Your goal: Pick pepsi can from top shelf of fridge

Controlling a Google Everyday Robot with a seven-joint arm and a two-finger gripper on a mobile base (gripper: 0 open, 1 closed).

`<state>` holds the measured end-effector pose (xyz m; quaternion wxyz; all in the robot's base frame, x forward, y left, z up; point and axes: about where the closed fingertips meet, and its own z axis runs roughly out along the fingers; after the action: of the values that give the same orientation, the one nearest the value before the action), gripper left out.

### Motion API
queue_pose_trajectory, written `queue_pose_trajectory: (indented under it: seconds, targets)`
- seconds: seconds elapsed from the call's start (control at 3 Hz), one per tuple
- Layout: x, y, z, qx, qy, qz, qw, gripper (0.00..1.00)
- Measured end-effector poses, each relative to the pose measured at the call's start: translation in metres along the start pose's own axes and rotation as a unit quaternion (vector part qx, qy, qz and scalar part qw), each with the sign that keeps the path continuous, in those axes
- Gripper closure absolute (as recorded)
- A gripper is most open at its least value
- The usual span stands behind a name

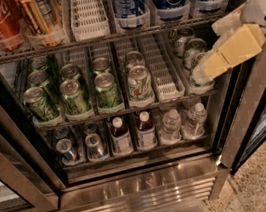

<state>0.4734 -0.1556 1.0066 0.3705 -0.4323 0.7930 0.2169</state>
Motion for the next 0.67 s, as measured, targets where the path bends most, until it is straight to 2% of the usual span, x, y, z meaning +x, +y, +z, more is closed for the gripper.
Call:
queue_pose_trajectory:
  seconds: [0.33,0.67]
  targets:
    - [-0.0150,0.0051,-0.0099,0.020,0.003,0.002,0.9998,0.00]
    - [-0.0151,0.0053,-0.0101,0.021,0.004,0.003,0.9998,0.00]
